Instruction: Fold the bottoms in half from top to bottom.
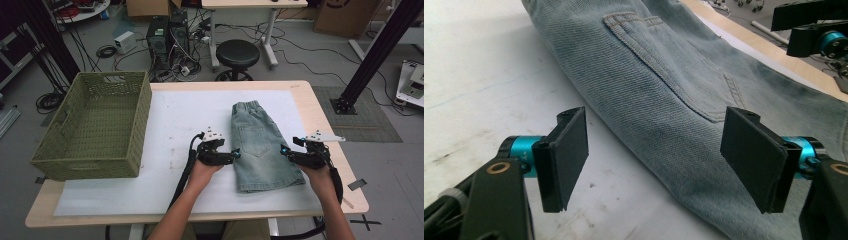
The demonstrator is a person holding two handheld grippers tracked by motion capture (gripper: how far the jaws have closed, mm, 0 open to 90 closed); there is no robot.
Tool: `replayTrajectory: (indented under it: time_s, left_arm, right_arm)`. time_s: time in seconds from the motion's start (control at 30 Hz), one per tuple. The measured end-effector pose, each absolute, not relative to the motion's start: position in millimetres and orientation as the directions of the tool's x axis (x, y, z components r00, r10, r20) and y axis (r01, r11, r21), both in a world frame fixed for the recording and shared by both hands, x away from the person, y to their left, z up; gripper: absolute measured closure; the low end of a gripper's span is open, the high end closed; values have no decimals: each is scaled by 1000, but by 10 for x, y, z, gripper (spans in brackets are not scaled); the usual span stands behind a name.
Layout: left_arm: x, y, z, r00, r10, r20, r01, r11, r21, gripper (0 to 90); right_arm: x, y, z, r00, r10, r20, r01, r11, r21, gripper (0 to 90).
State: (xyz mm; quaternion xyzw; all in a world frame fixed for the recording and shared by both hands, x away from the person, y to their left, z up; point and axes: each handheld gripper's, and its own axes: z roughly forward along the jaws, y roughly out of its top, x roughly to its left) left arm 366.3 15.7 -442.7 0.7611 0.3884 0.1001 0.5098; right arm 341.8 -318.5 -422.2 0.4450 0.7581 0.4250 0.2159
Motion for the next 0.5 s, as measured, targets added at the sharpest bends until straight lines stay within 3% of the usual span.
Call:
replayTrajectory:
  time_s: [0.2, 0.33, 0.5]
  left_arm:
    - [3723, 28, -4492, 652, 710, -264, 544, -197, 815, 273]
    - [3748, -49, -4516, 638, 727, -252, 563, -218, 797, 275]
    - [3767, -76, -4526, 640, 721, -267, 581, -226, 782, 346]
  right_arm:
    - [3441, -3150, -4243, -494, 868, 52, 519, 246, 819, 420]
    - [3483, -3125, -4303, -474, 880, 27, 555, 275, 785, 516]
    - [3541, -3134, -4394, -448, 893, 32, 612, 281, 740, 543]
